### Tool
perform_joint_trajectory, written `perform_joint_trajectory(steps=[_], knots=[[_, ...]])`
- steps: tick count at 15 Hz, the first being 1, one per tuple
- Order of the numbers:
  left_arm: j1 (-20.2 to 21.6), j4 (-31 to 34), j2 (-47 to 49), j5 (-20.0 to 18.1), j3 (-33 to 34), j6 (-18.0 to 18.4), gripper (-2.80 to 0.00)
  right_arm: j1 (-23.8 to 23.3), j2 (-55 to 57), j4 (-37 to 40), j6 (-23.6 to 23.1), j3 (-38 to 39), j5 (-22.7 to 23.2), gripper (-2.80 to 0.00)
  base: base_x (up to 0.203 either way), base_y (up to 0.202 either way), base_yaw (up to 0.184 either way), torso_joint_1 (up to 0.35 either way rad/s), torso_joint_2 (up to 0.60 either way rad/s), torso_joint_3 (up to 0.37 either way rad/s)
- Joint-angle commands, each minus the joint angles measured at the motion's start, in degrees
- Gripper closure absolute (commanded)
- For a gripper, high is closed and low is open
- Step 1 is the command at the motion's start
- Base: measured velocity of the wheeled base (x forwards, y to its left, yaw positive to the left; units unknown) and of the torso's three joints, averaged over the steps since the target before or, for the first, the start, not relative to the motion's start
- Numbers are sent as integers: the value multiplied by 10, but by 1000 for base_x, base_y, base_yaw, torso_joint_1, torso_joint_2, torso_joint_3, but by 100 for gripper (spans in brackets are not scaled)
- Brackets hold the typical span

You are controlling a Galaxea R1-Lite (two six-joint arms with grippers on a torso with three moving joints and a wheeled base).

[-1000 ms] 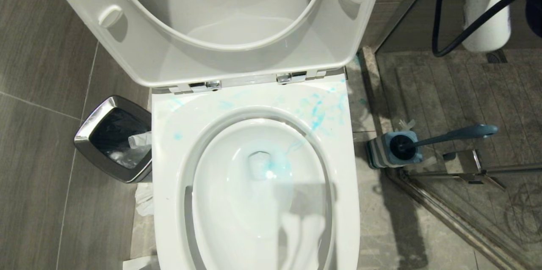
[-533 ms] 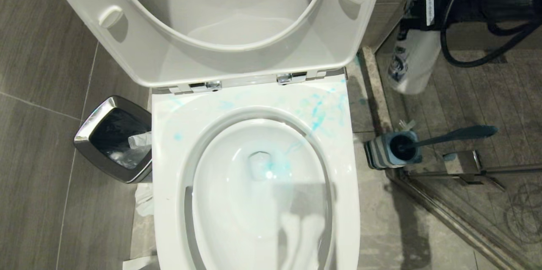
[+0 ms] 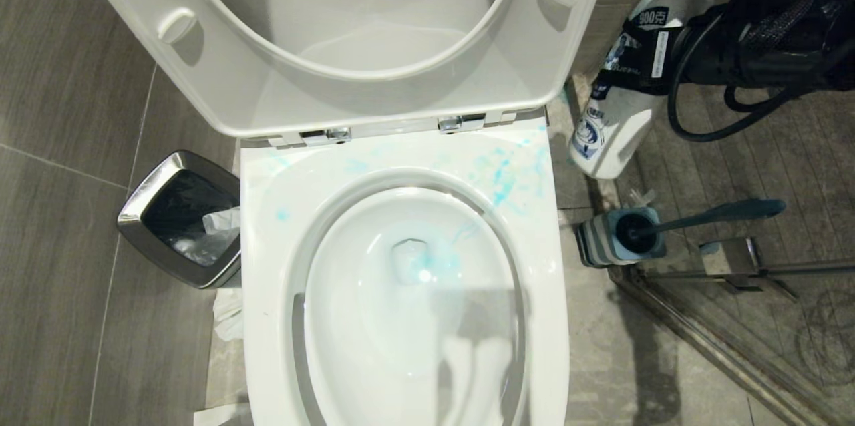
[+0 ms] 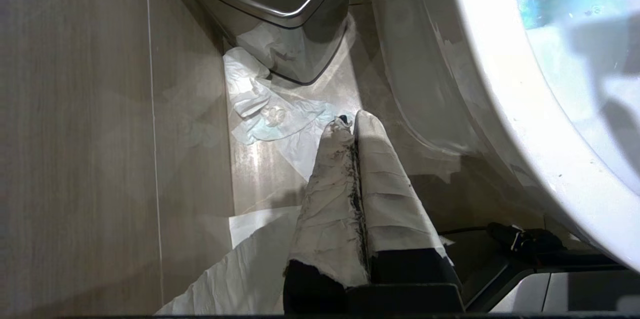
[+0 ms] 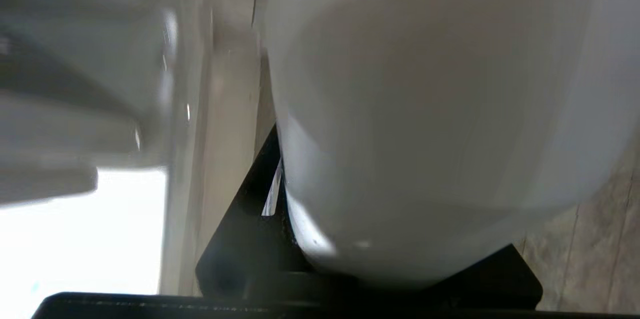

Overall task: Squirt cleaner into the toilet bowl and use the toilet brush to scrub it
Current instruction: Place the cleaning agent on the floor

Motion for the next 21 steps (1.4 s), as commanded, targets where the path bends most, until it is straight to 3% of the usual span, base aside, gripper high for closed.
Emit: perform_joint_trajectory(steps=[1,6,8,14,17,21], knots=[[0,0,1,0,0,0,0,-2,-7,-8,-1,24,-8,0,0,0,0,0,0,0],[0,0,1,0,0,0,0,-2,-11,-41,-7,86,-31,0,0,0,0,0,0,0],[0,0,1,0,0,0,0,-1,-10,-62,-6,122,-61,0,0,0,0,0,0,0],[-1,0,1,0,1,0,0,2,11,-316,-13,279,-81,0,0,0,0,0,0,0],[0,0,1,0,0,0,0,3,37,-388,-47,325,-92,0,0,0,0,0,0,0],[0,0,1,0,0,0,0,3,79,-471,-51,346,-98,0,0,0,0,0,0,0]])
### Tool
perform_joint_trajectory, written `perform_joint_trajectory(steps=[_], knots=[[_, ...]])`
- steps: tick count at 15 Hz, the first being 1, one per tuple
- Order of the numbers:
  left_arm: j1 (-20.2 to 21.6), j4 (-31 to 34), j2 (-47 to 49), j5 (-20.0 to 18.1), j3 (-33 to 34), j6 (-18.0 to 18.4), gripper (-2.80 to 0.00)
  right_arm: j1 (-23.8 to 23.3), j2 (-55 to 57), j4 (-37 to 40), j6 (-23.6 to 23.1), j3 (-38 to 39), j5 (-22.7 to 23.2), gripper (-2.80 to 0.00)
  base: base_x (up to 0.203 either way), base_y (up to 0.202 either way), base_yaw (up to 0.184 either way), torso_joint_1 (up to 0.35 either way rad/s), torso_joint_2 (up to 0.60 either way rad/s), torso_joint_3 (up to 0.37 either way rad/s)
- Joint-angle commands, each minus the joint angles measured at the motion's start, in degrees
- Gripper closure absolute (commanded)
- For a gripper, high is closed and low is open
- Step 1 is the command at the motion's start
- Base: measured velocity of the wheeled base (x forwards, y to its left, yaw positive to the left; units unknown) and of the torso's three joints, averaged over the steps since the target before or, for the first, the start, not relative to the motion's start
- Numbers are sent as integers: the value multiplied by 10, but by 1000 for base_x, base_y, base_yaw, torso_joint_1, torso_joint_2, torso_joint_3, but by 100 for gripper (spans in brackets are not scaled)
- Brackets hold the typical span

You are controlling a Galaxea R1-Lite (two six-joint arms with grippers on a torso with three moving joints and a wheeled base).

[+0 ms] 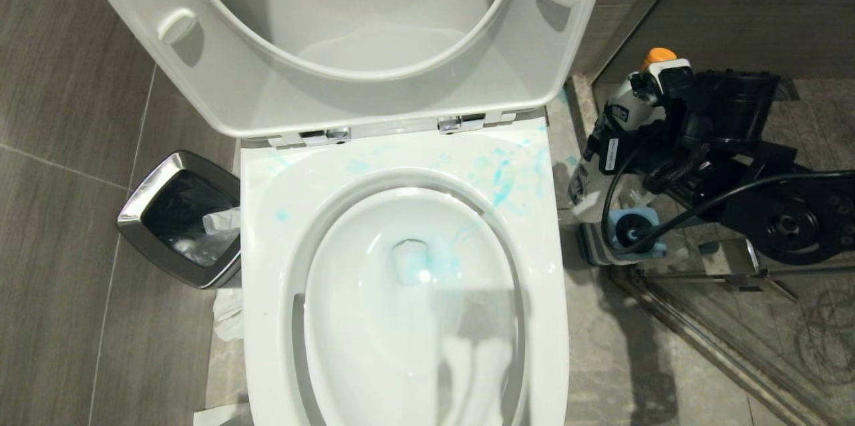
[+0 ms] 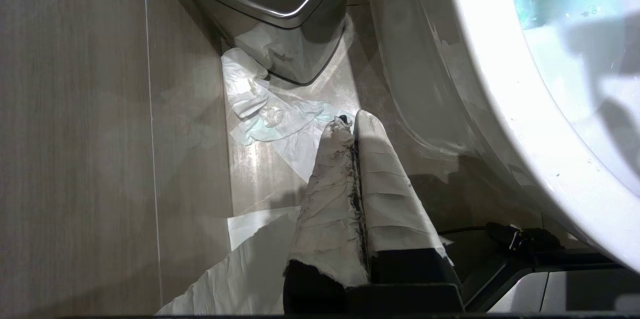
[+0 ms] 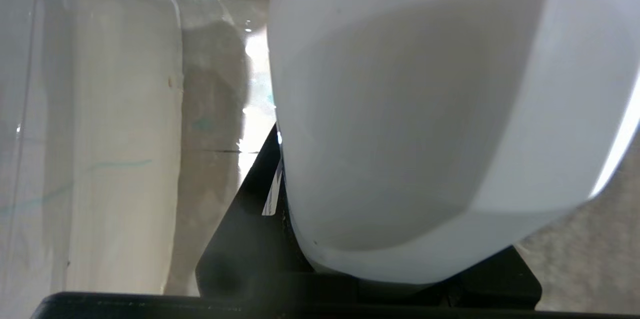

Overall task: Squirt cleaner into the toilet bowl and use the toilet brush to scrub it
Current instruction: Place the cleaning agent on the floor

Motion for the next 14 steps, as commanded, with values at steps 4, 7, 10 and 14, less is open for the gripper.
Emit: perform_joint_trajectory(steps=[4,7,10,14], knots=[[0,0,1,0,0,0,0,1,89,-167,-26,30,0,0,0,0,0,0,0,0],[0,0,1,0,0,0,0,1,130,-246,-63,33,1,0,0,0,0,0,0,0],[0,0,1,0,0,0,0,1,159,-278,-74,22,3,0,0,0,0,0,0,0],[0,0,1,0,0,0,0,1,206,-320,-80,-5,3,0,0,0,0,0,0,0]])
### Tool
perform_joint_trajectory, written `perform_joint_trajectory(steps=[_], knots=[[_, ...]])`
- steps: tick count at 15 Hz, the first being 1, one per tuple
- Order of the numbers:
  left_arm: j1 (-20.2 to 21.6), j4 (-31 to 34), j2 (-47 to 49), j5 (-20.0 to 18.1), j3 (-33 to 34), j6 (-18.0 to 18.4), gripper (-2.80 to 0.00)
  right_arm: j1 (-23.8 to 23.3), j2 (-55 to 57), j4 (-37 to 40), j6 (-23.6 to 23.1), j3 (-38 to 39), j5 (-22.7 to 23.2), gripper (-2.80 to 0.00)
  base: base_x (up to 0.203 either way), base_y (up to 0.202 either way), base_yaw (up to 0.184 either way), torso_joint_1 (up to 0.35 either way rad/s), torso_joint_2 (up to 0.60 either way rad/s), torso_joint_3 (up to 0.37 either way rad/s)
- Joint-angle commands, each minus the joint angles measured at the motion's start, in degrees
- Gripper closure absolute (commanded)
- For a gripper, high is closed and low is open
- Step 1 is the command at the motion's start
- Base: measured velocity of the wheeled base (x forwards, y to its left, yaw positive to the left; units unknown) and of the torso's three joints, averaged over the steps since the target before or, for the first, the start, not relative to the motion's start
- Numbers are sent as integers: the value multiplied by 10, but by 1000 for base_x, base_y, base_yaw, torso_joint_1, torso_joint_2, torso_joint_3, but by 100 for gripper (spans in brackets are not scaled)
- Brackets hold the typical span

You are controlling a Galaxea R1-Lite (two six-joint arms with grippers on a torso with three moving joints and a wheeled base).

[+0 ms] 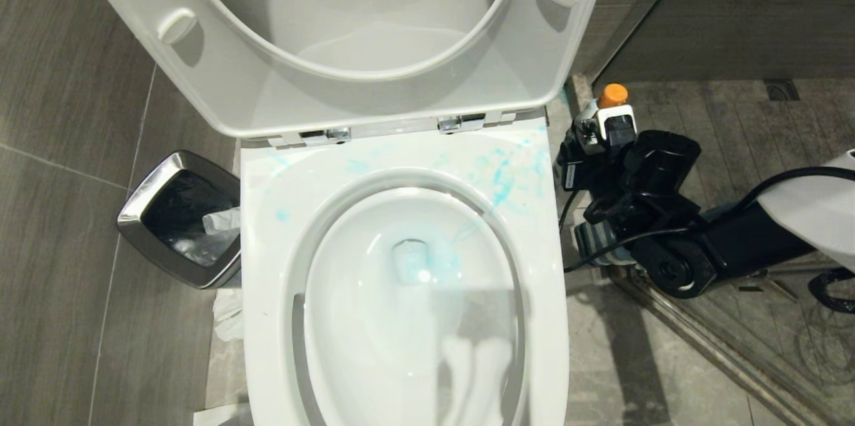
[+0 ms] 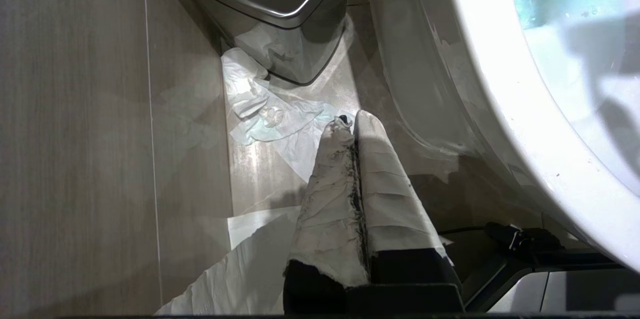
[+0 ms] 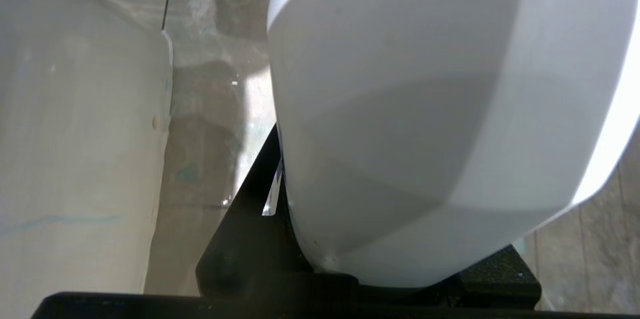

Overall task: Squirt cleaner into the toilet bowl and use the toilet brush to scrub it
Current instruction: Place the cleaning agent on the floor

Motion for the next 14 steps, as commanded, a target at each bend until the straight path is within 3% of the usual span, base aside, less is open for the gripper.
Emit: perform_joint_trajectory(steps=[1,5,8,14], knots=[[0,0,1,0,0,0,0,0,52,-32,-6,-22,-1,0,0,0,0,0,0,0],[0,0,1,0,0,0,0,-2,135,-104,-51,-68,-3,0,0,0,0,0,0,0],[0,0,1,0,0,0,0,-5,183,-110,-55,-112,0,0,0,0,0,0,0,0],[0,0,1,0,0,0,0,-15,305,-101,-57,-304,3,0,0,0,0,0,0,0]])
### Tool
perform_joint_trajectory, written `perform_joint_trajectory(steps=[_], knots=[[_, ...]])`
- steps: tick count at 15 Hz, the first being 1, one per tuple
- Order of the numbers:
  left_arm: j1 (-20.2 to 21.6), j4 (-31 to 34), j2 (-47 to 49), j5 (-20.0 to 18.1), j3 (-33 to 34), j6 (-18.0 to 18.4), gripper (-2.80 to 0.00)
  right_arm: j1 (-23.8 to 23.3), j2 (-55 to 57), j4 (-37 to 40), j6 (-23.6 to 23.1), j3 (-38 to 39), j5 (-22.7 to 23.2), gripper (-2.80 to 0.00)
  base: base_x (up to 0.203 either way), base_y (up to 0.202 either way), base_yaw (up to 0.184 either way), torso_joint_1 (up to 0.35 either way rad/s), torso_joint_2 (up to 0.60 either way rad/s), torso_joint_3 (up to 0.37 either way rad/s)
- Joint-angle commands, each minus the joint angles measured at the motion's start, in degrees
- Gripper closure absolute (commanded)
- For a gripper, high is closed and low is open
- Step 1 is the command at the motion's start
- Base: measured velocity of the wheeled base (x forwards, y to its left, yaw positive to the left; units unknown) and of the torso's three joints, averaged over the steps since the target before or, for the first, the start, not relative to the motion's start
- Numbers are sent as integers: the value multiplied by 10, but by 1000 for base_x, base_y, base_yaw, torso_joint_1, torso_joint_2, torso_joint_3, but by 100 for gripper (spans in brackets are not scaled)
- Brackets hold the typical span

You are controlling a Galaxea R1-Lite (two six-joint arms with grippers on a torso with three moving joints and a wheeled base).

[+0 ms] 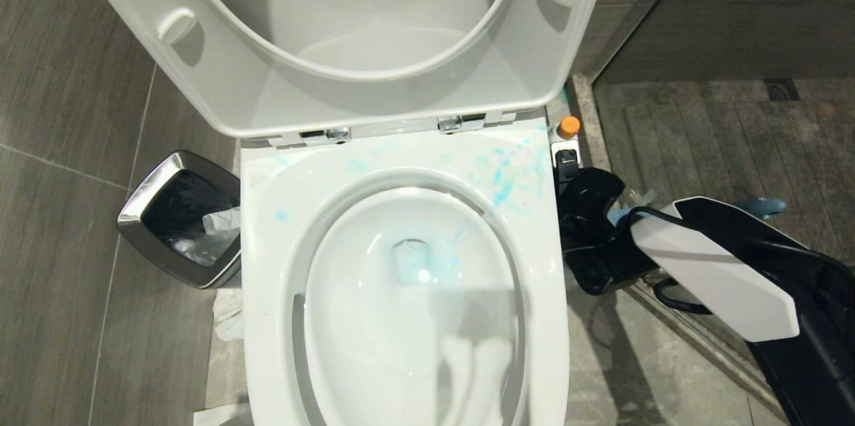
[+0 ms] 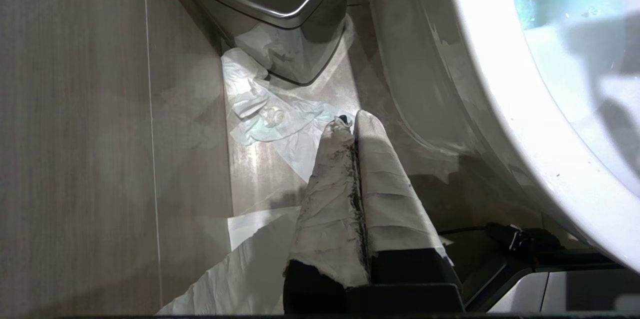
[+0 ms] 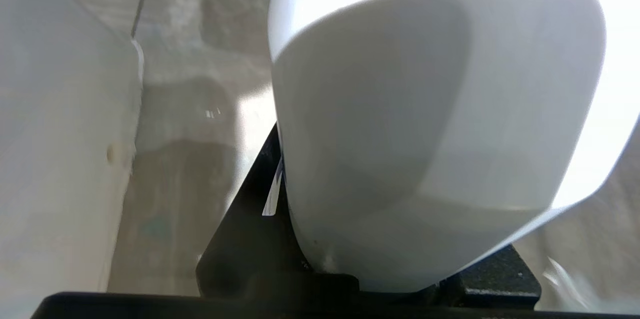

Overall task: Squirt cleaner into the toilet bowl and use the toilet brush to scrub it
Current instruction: Place the cleaning agent on the floor

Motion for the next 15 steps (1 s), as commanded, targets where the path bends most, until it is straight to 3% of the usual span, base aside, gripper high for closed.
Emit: perform_joint_trajectory(steps=[1,9,14,15], knots=[[0,0,1,0,0,0,0,-5,62,13,-3,-78,1,0,0,0,0,0,0,0],[0,0,1,0,0,0,0,-20,135,78,2,-222,26,0,0,0,0,0,0,0],[0,0,1,0,0,0,0,-20,141,91,5,-229,29,0,0,0,0,0,0,0],[0,0,1,0,0,0,0,-20,141,91,5,-229,30,-280,0,0,0,0,0,0]])
